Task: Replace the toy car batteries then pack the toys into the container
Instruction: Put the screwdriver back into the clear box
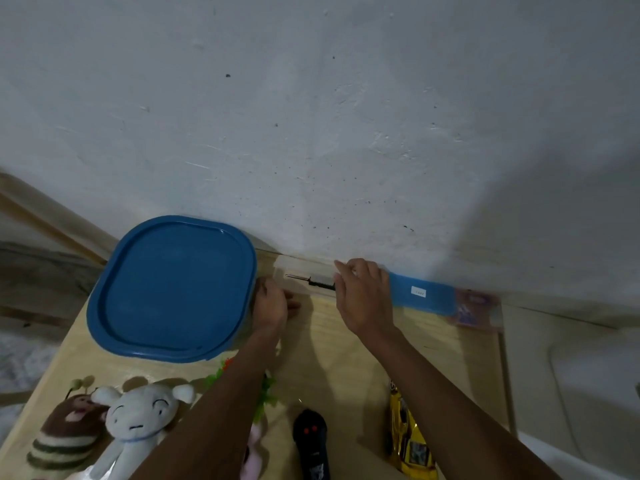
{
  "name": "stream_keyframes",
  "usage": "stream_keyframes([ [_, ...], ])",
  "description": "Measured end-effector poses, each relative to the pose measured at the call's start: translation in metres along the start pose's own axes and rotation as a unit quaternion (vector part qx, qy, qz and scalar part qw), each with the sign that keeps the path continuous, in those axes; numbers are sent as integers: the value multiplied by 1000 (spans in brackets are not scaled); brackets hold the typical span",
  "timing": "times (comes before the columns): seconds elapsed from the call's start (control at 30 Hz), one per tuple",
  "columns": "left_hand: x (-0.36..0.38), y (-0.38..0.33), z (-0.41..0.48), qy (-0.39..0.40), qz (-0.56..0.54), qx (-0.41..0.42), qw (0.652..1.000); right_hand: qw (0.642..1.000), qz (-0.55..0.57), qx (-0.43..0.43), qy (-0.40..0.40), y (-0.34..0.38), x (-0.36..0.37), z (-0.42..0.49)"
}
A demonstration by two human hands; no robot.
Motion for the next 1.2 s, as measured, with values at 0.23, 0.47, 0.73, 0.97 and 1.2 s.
stream_keyframes([
  [0.23, -1, 2, -1, 20, 30, 25, 999, 994, 59, -3, 88, 6, 32, -30],
  [0.47, -1, 1, -1, 13, 18, 40, 999, 996, 39, 14, 82, 7, 33, -29],
  [0.73, 7, -9, 3, -9, -4, 42, 999, 996, 33, 16, 78, 4, 32, -4],
  [0.97, 11, -12, 10, -8, -8, 45, 999, 997, 22, 19, 71, 1, 34, -3],
  [1.2, 10, -15, 8, -13, 25, 51, 998, 995, 56, 14, 86, -2, 30, 0],
])
Point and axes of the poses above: each hand's wrist, its own z-axis towards the middle knuckle, its own x-axis out of the palm, y = z × x, the point moved 3 cm from there along z, towards the middle knuckle, and after that the axes turned 10 degrees about -x, right-handed, at the moved point
